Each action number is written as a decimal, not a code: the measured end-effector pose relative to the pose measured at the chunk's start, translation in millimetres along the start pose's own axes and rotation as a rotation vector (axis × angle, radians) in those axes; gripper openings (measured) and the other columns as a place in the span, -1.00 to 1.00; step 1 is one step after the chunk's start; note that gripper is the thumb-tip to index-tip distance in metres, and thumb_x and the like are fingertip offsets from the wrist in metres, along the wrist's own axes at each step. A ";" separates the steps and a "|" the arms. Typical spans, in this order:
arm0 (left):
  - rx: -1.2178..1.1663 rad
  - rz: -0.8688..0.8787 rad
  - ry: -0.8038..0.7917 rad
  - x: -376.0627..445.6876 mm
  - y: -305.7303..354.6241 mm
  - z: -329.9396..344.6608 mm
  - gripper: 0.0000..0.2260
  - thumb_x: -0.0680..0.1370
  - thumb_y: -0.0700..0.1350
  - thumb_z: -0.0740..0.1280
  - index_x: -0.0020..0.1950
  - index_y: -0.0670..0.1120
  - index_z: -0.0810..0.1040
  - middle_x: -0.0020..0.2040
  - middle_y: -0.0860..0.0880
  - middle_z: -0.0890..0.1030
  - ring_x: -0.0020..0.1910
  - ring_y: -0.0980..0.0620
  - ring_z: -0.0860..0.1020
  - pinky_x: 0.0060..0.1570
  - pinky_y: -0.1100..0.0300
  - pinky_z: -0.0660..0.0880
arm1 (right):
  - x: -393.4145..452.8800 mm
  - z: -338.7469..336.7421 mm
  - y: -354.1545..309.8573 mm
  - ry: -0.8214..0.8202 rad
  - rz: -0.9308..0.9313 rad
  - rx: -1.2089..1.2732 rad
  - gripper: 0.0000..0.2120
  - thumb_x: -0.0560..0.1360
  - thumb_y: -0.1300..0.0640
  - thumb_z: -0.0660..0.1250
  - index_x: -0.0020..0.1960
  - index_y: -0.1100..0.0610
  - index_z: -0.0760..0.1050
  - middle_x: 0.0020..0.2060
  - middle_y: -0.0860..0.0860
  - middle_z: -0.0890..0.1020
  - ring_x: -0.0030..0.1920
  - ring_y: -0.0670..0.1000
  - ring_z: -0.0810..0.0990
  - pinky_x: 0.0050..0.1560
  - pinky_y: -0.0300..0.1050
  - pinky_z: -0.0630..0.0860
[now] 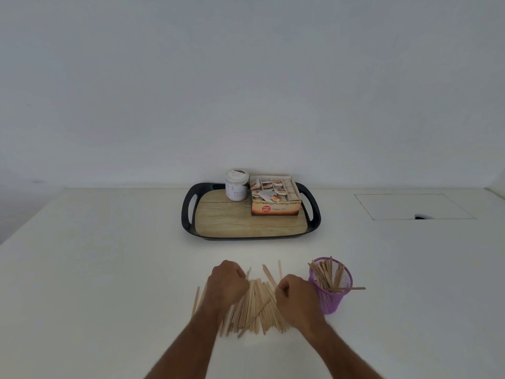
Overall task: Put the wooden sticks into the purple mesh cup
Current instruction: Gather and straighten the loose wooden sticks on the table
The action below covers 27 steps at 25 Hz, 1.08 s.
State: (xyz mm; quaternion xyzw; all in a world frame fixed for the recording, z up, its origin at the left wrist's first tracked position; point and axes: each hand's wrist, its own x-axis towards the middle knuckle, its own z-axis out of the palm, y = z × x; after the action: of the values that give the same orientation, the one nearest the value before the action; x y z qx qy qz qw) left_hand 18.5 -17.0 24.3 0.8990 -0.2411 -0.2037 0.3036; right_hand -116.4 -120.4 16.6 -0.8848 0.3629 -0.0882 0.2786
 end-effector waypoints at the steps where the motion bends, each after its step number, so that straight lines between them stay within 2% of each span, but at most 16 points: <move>1: -0.051 0.021 0.030 -0.7 5.7 -2.1 -0.86 0.39 -0.28 0.39 -0.14 -0.07 0.64 -0.17 0.03 0.67 -0.18 0.10 0.63 -0.09 0.16 0.62 | -2.0 -3.9 -1.6 0.012 -0.017 0.040 -0.89 0.52 0.16 0.27 -0.18 0.01 0.47 -0.33 -0.12 0.58 -0.30 -0.13 0.57 -0.25 -0.30 0.55; 5: -0.316 0.116 0.043 -6.3 35.6 -10.3 -0.85 0.39 -0.26 0.48 -0.15 -0.03 0.61 -0.22 0.01 0.68 -0.24 0.07 0.67 -0.13 0.06 0.67 | -13.6 -29.0 -8.8 0.068 -0.048 0.260 -0.87 0.50 0.24 0.34 -0.19 0.05 0.51 -0.34 -0.05 0.66 -0.32 -0.14 0.61 -0.32 -0.32 0.50; 10: -0.614 0.207 -0.016 -20.8 80.4 -11.9 -0.84 0.43 -0.32 0.49 -0.14 -0.10 0.58 -0.24 -0.08 0.67 -0.25 0.00 0.67 -0.15 0.05 0.68 | -28.4 -78.0 -3.2 0.397 -0.163 0.387 -0.79 0.48 0.28 0.38 0.00 0.00 0.61 -0.26 -0.15 0.68 -0.18 -0.23 0.61 -0.23 -0.46 0.45; 12: -0.638 0.251 -0.032 -24.2 94.8 -6.4 -0.84 0.43 -0.32 0.49 -0.15 -0.11 0.57 -0.24 -0.10 0.67 -0.23 -0.03 0.69 -0.14 0.04 0.68 | -26.6 -95.0 6.4 0.512 -0.126 0.409 -0.85 0.50 0.22 0.38 0.02 0.01 0.58 -0.21 -0.16 0.67 -0.14 -0.22 0.63 -0.25 -0.44 0.50; 14: -0.618 0.289 -0.037 -25.7 105.6 2.2 -0.83 0.42 -0.30 0.51 -0.17 -0.09 0.57 -0.25 -0.07 0.66 -0.21 -0.05 0.69 -0.14 0.03 0.68 | -21.0 -106.4 17.4 0.583 -0.077 0.398 -0.91 0.52 0.19 0.37 0.00 0.04 0.56 -0.20 -0.17 0.66 -0.14 -0.30 0.61 -0.27 -0.49 0.47; 17: -0.568 0.344 -0.043 -29.0 116.6 16.5 -0.81 0.40 -0.27 0.53 -0.20 -0.04 0.57 -0.24 -0.03 0.67 -0.20 -0.03 0.68 -0.13 0.05 0.68 | -16.0 -110.6 29.0 0.600 -0.032 0.335 -0.92 0.50 0.23 0.38 -0.06 0.07 0.56 -0.24 -0.19 0.62 -0.21 -0.27 0.60 -0.25 -0.53 0.40; 19: -0.521 0.375 -0.043 -31.5 120.4 25.0 -0.80 0.40 -0.27 0.53 -0.22 -0.02 0.58 -0.22 -0.01 0.68 -0.20 0.02 0.67 -0.15 0.17 0.66 | -14.3 -106.4 35.8 0.584 -0.020 0.295 -0.93 0.48 0.25 0.39 -0.08 0.10 0.58 -0.26 -0.15 0.62 -0.21 -0.23 0.59 -0.23 -0.53 0.39; 21: -0.482 0.399 -0.056 -33.3 120.8 31.8 -0.82 0.39 -0.28 0.53 -0.22 -0.03 0.60 -0.22 -0.01 0.69 -0.21 0.05 0.67 -0.18 0.27 0.62 | -14.2 -101.3 41.8 0.543 -0.001 0.257 -0.94 0.47 0.24 0.41 -0.07 0.12 0.60 -0.28 -0.15 0.62 -0.20 -0.16 0.62 -0.19 -0.46 0.42; 23: -0.438 0.426 -0.074 -32.4 118.3 34.7 -0.84 0.39 -0.27 0.54 -0.16 -0.05 0.64 -0.21 0.00 0.70 -0.22 0.08 0.67 -0.17 0.26 0.63 | -14.0 -97.2 47.6 0.489 0.021 0.262 -0.90 0.47 0.22 0.41 -0.01 0.12 0.62 -0.23 -0.14 0.64 -0.16 -0.07 0.65 0.01 -0.14 0.56; 25: -0.412 0.428 -0.075 -30.1 115.6 32.2 -0.82 0.39 -0.22 0.56 -0.07 -0.05 0.65 -0.16 0.04 0.70 -0.20 0.11 0.67 -0.13 0.23 0.64 | -13.8 -95.0 51.3 0.461 0.045 0.263 -0.82 0.48 0.21 0.40 0.09 0.13 0.62 -0.12 -0.10 0.67 -0.10 -0.08 0.64 0.25 0.10 0.49; 27: -0.463 0.409 -0.045 -27.6 113.2 24.8 -0.81 0.40 -0.15 0.57 -0.04 -0.04 0.65 -0.14 0.07 0.69 -0.19 0.12 0.67 -0.12 0.24 0.64 | -13.4 -95.0 52.6 0.466 0.049 0.262 -0.76 0.51 0.17 0.38 0.17 0.11 0.59 0.03 -0.04 0.68 0.03 -0.06 0.62 0.37 0.14 0.39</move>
State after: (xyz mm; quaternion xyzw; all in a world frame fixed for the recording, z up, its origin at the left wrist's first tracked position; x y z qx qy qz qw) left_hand -51.4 -91.8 85.1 0.7341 -0.3710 -0.2076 0.5295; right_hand -191.3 -182.4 66.7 -0.7881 0.4239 -0.3289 0.3017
